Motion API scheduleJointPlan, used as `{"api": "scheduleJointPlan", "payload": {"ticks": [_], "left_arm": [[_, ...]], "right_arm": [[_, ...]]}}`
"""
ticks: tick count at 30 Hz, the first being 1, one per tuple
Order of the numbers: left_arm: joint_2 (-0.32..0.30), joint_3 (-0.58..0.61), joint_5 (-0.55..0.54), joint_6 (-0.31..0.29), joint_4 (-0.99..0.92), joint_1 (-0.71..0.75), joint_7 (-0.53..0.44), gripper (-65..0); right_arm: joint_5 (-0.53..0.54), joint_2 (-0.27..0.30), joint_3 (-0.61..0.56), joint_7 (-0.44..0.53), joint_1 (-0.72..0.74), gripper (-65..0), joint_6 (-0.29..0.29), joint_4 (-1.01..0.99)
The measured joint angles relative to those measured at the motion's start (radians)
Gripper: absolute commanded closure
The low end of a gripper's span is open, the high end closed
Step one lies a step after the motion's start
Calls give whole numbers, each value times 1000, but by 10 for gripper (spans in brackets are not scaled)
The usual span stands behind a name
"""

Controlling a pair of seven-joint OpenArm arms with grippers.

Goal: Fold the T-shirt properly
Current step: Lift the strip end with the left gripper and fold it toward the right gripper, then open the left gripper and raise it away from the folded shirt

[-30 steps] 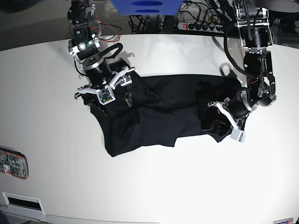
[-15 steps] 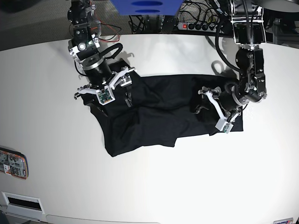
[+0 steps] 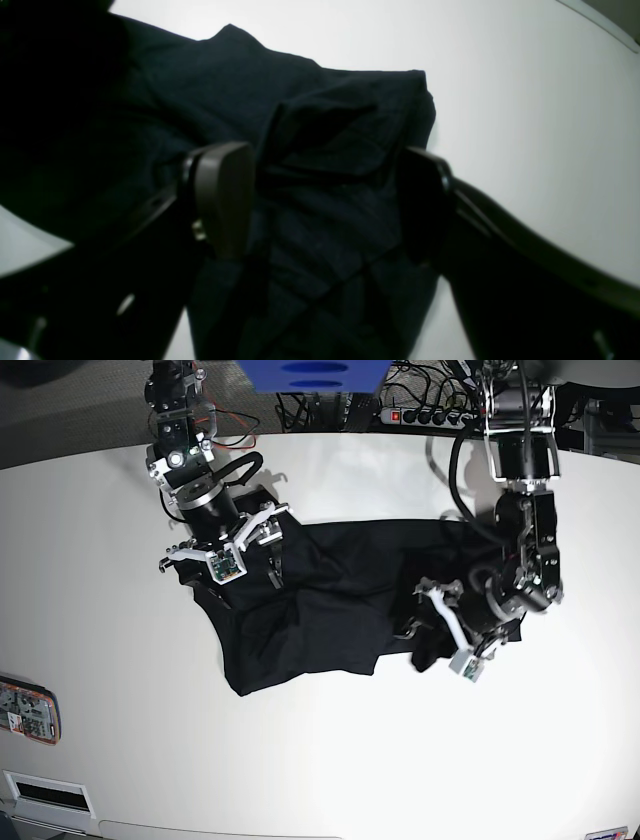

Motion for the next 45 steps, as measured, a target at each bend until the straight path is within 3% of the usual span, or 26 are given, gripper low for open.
{"api": "scheduleJointPlan", "payload": {"ticks": [8, 12, 19, 23, 27, 30, 33, 36, 40, 45], "left_arm": [[27, 56, -6, -3, 6, -5, 21, -492], [20, 55, 1, 4, 124, 52, 23, -491], [53, 13, -11, -16, 381, 190, 21, -491], [11, -83, 5, -1, 495, 247, 21, -493], [-32, -172, 5, -10, 516, 311, 18, -493], [-33, -266, -4, -3, 517, 361, -71, -493], [-29, -344, 8, -3, 523, 439, -137, -493], [-31, -418, 8, -6, 572, 527, -225, -493], [-29, -481, 4, -4, 601, 615, -314, -493], [-27, -548, 2, -6, 616, 677, -317, -493]], "right_arm": [[0, 0, 5, 0, 0, -424, 0, 0], [0, 0, 5, -6, 2, -424, 0, 0], [8, -3, 7, -200, 93, -422, 0, 0], [14, -5, 21, -279, 132, -423, 2, 0], [30, -8, 110, -350, 169, -425, 2, -4], [162, -3, 179, -389, 235, -426, -6, -5], [341, -11, 272, -510, 319, -426, 3, -17], [455, -5, 367, -541, 398, -426, 0, -29], [475, 0, 399, -586, 386, -426, -14, -137], [491, -11, 391, -578, 387, -426, 0, -278]]}}
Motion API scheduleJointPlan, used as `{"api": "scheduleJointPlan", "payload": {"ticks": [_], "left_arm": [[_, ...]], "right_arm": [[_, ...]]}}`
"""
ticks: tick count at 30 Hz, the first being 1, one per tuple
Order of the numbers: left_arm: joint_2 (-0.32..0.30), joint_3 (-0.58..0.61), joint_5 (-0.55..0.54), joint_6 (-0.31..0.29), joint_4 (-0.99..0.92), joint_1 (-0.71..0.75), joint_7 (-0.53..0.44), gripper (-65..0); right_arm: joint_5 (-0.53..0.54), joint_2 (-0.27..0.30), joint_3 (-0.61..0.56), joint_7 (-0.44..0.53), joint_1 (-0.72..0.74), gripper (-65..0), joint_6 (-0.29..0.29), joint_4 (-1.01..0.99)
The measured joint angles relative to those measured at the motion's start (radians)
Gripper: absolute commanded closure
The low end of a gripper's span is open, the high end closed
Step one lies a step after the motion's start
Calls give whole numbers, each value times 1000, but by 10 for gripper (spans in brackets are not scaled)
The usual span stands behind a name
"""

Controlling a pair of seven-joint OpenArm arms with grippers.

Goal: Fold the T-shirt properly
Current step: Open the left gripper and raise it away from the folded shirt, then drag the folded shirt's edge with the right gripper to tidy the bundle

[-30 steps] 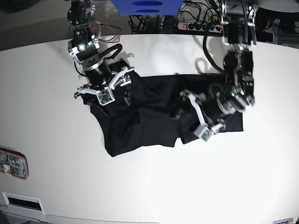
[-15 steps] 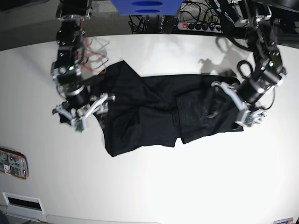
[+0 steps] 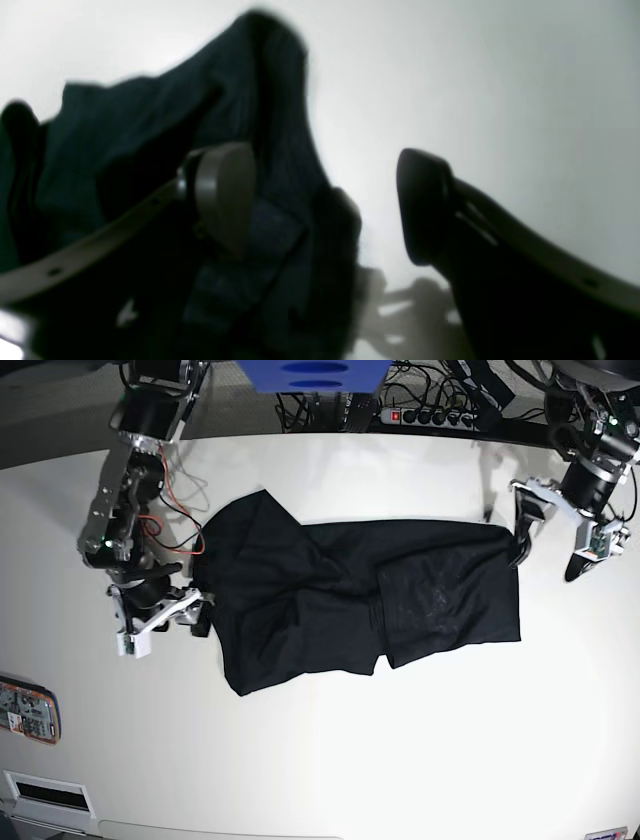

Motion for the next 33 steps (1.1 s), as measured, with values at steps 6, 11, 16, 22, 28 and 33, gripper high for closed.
{"api": "scheduleJointPlan", "payload": {"ticks": [6, 11, 16, 22, 28, 33], "left_arm": [[2, -11, -8, -2, 3, 49, -53, -492], [0, -11, -8, -1, 4, 39, -74, -492], [0, -11, -8, -2, 3, 41, -71, -492], [0, -11, -8, -2, 4, 41, -71, -492], [0, -11, -8, -2, 4, 41, -71, -492], [0, -11, -8, -2, 3, 41, -71, -492]], "right_arm": [[53, 2, 3, -3, -5, -426, -13, -108], [210, 0, 2, 30, -8, -425, -8, -215], [264, 13, -40, 58, -13, -424, 4, -256], [262, 3, -113, 92, -16, -423, 3, -251], [254, 0, -73, 47, -22, -423, -1, -209], [236, 12, -8, 17, -27, -423, -18, -166]]}}
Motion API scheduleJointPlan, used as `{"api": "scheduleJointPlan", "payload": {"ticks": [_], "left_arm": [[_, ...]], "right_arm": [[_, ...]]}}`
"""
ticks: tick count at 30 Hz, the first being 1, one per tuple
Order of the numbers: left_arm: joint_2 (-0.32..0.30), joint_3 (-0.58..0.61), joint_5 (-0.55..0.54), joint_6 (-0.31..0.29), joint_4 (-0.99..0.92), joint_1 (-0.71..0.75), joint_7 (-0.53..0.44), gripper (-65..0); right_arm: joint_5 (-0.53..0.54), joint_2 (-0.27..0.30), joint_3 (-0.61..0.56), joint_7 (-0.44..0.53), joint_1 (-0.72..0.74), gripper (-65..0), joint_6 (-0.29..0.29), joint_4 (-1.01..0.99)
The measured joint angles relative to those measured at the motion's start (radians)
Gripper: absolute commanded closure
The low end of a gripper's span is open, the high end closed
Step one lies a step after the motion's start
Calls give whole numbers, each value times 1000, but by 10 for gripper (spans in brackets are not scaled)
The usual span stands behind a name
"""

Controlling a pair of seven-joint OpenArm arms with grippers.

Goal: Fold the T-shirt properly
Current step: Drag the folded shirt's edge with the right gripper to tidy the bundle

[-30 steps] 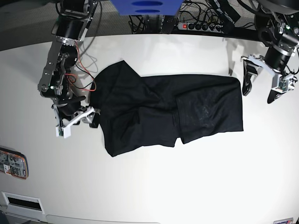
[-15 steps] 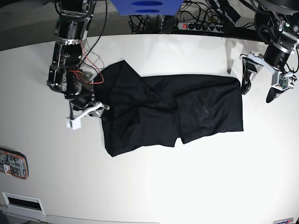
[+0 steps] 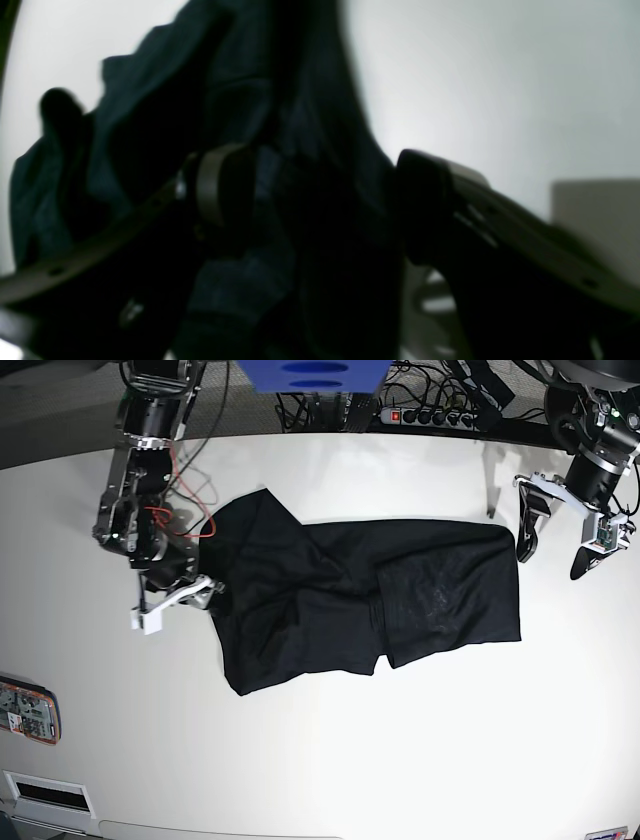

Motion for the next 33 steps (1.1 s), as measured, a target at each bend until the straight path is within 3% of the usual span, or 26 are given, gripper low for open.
{"api": "scheduleJointPlan", "payload": {"ticks": [6, 11, 24, 33], "left_arm": [[0, 0, 0, 0, 0, 0, 0, -492], [0, 0, 0, 0, 0, 0, 0, -492], [0, 0, 0, 0, 0, 0, 0, -492], [0, 0, 1, 0, 0, 17, 0, -492]], "right_arm": [[-1, -4, 30, -7, 0, -422, 3, -9], [-93, 13, 31, 55, 8, -424, 8, -43], [-98, 19, -156, 138, 25, -424, 18, -110], [-89, -46, -200, 132, 27, -424, 19, -114]]}}
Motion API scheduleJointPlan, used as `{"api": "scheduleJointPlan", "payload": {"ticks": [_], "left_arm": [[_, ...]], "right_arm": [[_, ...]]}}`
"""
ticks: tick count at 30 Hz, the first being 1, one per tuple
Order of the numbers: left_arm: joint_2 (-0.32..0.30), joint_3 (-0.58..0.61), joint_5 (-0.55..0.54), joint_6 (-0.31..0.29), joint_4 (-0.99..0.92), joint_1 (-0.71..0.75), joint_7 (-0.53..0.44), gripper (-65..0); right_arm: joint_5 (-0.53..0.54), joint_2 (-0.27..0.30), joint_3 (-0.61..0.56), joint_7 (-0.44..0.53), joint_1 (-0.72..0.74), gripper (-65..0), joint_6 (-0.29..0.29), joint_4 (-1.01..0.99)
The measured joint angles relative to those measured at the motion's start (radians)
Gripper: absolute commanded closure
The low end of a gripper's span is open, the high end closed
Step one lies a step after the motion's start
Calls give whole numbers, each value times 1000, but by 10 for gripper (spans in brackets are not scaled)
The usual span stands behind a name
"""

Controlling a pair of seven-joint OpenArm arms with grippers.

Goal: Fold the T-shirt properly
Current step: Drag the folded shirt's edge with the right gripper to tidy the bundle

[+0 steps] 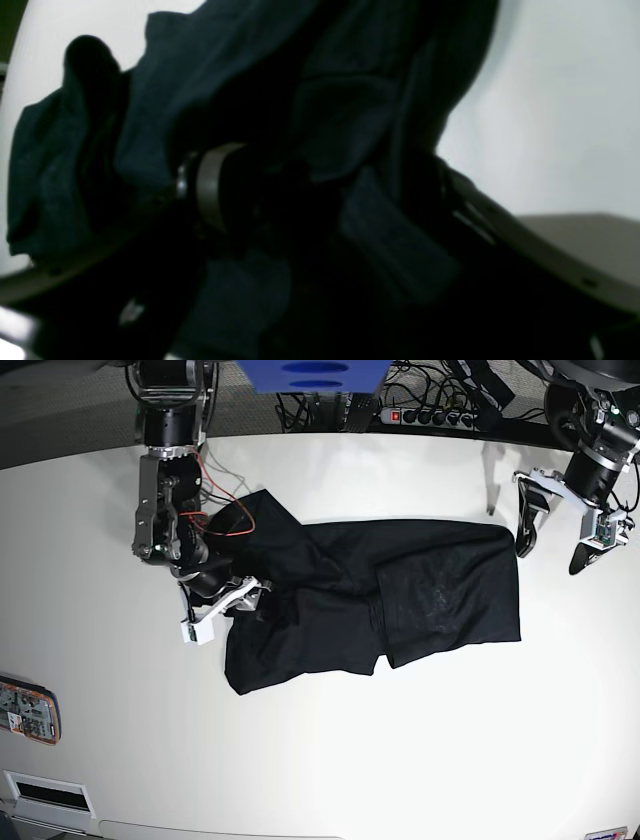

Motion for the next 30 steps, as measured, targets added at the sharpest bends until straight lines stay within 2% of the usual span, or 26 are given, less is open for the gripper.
{"api": "scheduleJointPlan", "payload": {"ticks": [8, 13, 15, 16, 21, 27, 30], "left_arm": [[0, 0, 3, 0, 0, -3, 0, -492], [0, 0, 3, 0, 0, -3, 0, -492], [0, 0, 3, 0, 0, -3, 0, -492], [0, 0, 3, 0, 0, -3, 0, -492], [0, 0, 3, 0, 0, -3, 0, -492], [1, 0, 3, 0, 0, -3, 0, -492], [21, 0, 3, 0, 0, -3, 0, -492]], "right_arm": [[48, -5, 1, 26, 13, -422, 35, -66], [49, -24, 1, 30, 16, -418, 35, -78], [51, -24, 1, 30, 17, -373, 34, -79], [46, -24, 1, 29, 17, -324, 34, -80], [42, -24, 1, -3, 8, 0, 21, -86], [45, -24, 4, -4, 6, 0, 19, -90], [43, -24, 4, -9, 7, 0, 18, -85]]}}
